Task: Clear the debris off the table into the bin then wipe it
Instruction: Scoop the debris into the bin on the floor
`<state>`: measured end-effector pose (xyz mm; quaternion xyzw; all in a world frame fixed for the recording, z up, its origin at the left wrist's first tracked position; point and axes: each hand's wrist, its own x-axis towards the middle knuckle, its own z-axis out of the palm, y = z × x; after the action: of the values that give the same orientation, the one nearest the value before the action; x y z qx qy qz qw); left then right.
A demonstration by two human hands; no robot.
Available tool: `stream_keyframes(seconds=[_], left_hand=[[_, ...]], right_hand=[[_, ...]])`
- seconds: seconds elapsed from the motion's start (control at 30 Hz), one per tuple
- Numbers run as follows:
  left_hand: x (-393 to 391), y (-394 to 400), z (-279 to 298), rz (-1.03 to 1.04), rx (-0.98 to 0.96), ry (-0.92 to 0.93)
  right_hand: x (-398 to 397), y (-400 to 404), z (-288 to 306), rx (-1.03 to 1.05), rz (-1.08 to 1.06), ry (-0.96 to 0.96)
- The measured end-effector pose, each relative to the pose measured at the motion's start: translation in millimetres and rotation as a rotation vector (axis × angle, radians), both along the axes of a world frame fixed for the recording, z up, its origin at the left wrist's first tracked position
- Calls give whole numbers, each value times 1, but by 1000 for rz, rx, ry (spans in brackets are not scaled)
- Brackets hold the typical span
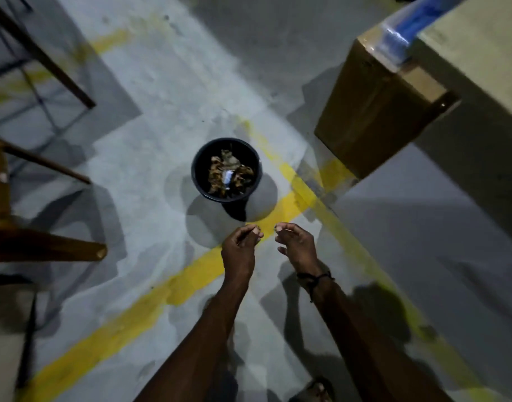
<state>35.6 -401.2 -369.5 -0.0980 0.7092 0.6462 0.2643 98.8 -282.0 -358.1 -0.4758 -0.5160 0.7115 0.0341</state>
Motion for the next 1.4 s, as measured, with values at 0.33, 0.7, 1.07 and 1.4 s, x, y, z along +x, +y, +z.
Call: stream_keyframes(seconds=[0.33, 0.7, 1.07, 1.4], left_hand=[[-154, 3, -36, 151, -160, -111], [-254, 16, -153, 107, -121, -347], [-222, -1, -63, 101, -73, -337], [-121, 30, 55, -39, -80, -237]], right_hand=[[-160, -7, -46, 269, 119, -83], [-240, 21, -146, 207, 136, -173], [-201, 10, -73, 149, 43, -19], [-84, 15, 44, 229, 28, 86]])
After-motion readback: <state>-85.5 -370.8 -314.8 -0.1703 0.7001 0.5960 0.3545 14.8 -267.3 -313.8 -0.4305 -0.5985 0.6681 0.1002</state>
